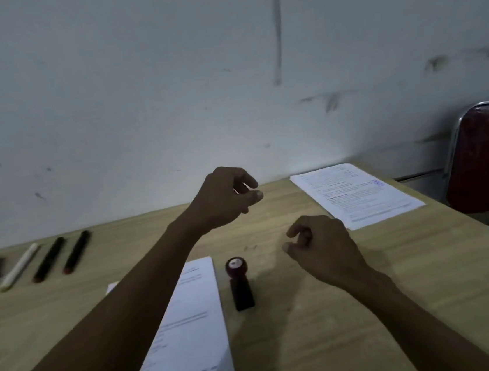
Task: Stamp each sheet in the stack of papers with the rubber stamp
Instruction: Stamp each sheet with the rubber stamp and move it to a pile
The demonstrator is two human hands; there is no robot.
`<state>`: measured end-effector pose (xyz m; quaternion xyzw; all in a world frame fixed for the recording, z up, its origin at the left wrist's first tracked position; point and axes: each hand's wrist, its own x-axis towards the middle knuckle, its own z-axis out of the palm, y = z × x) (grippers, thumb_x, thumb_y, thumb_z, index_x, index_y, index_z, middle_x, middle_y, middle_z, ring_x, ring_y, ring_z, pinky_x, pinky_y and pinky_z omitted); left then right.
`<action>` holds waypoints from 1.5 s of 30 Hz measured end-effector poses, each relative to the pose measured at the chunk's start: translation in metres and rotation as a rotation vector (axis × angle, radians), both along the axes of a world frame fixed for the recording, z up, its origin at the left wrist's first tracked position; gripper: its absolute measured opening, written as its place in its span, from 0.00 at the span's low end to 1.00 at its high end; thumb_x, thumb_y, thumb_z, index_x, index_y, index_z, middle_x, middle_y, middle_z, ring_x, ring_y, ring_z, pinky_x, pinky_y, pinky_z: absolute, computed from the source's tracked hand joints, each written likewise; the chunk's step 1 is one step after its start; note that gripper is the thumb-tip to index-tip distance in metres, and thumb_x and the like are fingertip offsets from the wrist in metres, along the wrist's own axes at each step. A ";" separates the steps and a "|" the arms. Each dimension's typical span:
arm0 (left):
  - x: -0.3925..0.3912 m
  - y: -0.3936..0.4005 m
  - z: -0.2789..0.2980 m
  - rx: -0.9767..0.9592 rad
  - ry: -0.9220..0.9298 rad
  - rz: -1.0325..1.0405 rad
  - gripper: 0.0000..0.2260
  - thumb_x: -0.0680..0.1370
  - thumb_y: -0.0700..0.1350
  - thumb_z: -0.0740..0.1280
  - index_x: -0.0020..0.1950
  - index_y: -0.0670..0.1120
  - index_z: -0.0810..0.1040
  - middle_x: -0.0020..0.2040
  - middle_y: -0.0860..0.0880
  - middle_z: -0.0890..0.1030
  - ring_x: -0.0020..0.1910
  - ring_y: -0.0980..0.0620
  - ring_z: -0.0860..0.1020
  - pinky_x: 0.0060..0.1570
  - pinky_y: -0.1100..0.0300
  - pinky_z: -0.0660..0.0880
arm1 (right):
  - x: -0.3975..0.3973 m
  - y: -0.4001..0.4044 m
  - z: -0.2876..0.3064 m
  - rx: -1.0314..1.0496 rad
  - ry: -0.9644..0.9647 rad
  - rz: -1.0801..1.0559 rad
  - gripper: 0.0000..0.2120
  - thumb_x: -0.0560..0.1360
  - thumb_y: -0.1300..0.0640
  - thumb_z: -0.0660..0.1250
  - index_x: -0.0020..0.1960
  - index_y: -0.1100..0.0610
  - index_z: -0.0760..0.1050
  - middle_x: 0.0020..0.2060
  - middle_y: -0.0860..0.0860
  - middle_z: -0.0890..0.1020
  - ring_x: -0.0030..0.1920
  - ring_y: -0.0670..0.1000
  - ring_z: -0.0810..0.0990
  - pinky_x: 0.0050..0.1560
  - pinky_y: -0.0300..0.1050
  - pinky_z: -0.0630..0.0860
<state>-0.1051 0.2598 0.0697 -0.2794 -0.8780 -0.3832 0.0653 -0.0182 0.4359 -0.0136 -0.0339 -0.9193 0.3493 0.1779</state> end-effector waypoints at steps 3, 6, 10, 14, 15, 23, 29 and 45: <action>0.023 -0.029 -0.007 0.041 0.016 0.050 0.07 0.74 0.46 0.73 0.49 0.45 0.81 0.37 0.50 0.84 0.33 0.54 0.83 0.34 0.64 0.75 | 0.008 -0.035 0.005 0.111 -0.120 0.064 0.24 0.66 0.43 0.75 0.59 0.44 0.74 0.41 0.40 0.76 0.45 0.44 0.78 0.48 0.48 0.79; 0.047 -0.062 -0.017 0.102 0.001 0.086 0.06 0.73 0.45 0.73 0.47 0.44 0.81 0.37 0.49 0.83 0.33 0.53 0.83 0.33 0.69 0.73 | 0.015 -0.065 0.006 0.174 -0.181 0.070 0.33 0.65 0.39 0.75 0.66 0.46 0.69 0.51 0.45 0.78 0.51 0.49 0.78 0.50 0.47 0.77; 0.074 -0.106 -0.036 0.150 -0.034 0.134 0.04 0.73 0.43 0.73 0.45 0.44 0.81 0.38 0.48 0.83 0.32 0.52 0.82 0.31 0.69 0.72 | 0.015 -0.093 0.002 0.233 -0.206 0.011 0.33 0.66 0.38 0.72 0.67 0.47 0.66 0.58 0.50 0.77 0.57 0.54 0.77 0.52 0.48 0.74; 0.091 -0.146 -0.056 0.168 -0.063 0.200 0.03 0.73 0.42 0.73 0.44 0.44 0.81 0.37 0.48 0.83 0.33 0.51 0.83 0.29 0.70 0.70 | 0.010 -0.108 -0.002 0.265 -0.242 -0.035 0.32 0.67 0.36 0.71 0.66 0.47 0.67 0.59 0.51 0.77 0.59 0.56 0.77 0.56 0.50 0.73; 0.094 -0.157 -0.060 0.168 -0.069 0.213 0.03 0.73 0.42 0.73 0.44 0.44 0.81 0.37 0.49 0.83 0.33 0.51 0.83 0.29 0.70 0.70 | 0.009 -0.112 -0.002 0.266 -0.249 -0.045 0.31 0.67 0.36 0.71 0.65 0.47 0.68 0.59 0.52 0.77 0.59 0.57 0.77 0.56 0.50 0.73; 0.102 -0.203 -0.091 0.182 -0.103 0.272 0.02 0.74 0.42 0.72 0.44 0.45 0.81 0.38 0.50 0.83 0.32 0.53 0.83 0.27 0.71 0.69 | 0.004 -0.122 -0.014 0.343 -0.246 -0.093 0.15 0.74 0.47 0.68 0.55 0.53 0.71 0.53 0.55 0.77 0.53 0.59 0.78 0.48 0.47 0.70; 0.105 -0.205 -0.110 0.109 -0.037 0.277 0.04 0.73 0.43 0.73 0.45 0.46 0.81 0.40 0.53 0.82 0.40 0.55 0.80 0.40 0.70 0.71 | 0.019 -0.132 -0.009 0.310 -0.171 -0.115 0.15 0.74 0.44 0.68 0.54 0.52 0.71 0.50 0.54 0.79 0.51 0.59 0.79 0.50 0.49 0.74; 0.108 -0.187 -0.156 -0.171 0.018 0.165 0.19 0.68 0.61 0.65 0.51 0.52 0.80 0.56 0.57 0.80 0.60 0.52 0.73 0.60 0.52 0.68 | 0.060 -0.177 -0.031 0.238 -0.115 0.020 0.11 0.76 0.47 0.66 0.52 0.50 0.68 0.46 0.50 0.79 0.45 0.54 0.78 0.42 0.46 0.74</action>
